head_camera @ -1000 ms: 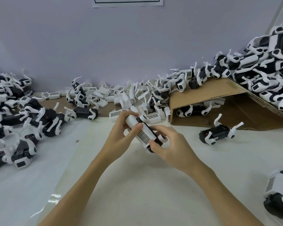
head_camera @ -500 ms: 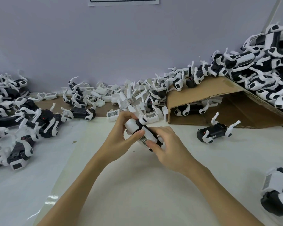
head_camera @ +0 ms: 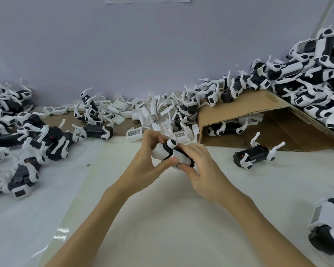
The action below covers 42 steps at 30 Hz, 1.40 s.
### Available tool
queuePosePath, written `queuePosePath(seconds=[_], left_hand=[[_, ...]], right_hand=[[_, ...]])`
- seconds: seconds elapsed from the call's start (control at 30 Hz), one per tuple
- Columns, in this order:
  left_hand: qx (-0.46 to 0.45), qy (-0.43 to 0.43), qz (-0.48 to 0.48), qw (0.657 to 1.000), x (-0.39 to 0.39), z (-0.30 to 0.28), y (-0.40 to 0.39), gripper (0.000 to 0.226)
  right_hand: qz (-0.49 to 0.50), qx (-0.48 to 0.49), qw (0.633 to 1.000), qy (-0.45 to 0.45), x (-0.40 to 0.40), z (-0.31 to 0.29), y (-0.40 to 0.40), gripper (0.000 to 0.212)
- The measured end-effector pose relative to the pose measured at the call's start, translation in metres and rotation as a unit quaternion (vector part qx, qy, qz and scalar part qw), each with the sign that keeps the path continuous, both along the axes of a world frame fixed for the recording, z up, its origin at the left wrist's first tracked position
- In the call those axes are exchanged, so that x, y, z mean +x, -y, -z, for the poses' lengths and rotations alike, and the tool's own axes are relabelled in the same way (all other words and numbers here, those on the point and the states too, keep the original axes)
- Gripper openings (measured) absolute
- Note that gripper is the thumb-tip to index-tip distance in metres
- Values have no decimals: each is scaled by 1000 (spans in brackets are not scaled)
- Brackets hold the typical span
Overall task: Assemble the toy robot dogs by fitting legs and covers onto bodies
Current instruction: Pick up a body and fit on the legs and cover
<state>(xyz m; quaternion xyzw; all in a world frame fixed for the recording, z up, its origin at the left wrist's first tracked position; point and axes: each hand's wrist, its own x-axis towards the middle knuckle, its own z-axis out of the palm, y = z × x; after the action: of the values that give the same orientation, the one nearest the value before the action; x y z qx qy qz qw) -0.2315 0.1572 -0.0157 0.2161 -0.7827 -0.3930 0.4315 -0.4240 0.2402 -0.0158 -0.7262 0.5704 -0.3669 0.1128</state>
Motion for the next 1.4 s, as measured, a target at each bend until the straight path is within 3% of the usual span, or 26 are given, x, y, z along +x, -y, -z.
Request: queuePosePath(seconds=[0.23,0.53,0.67,0.8,0.97,1.27,1.4], left_hand=[[10,1,-14,1000,2,1,0,39],[22,-21,3,1000,-2,-3,-3,38],[-9,0,19,1000,-1,-3,-2,42],[-9,38,28,999,3,-5,-2,59],[-11,19,27,999,4,-9,0,32],[18,23,45,999,9,-12,2,31],[12,53,48,997,11,-10,4,32]], right_hand=[[13,-19,1000,15,3,-2,-1,57],[23,-45,999,11,-4,-7,0,36],[7,-15,1000,10,-3,-6,-1,39],[9,-24,1000,-15,0,-4,-1,41],[17,-64,997,-34,1,-8,-3,48],[20,-28,998,-46,-4,-13,-4,56],[10,-16,998,-65,-4,-10,-2,38]])
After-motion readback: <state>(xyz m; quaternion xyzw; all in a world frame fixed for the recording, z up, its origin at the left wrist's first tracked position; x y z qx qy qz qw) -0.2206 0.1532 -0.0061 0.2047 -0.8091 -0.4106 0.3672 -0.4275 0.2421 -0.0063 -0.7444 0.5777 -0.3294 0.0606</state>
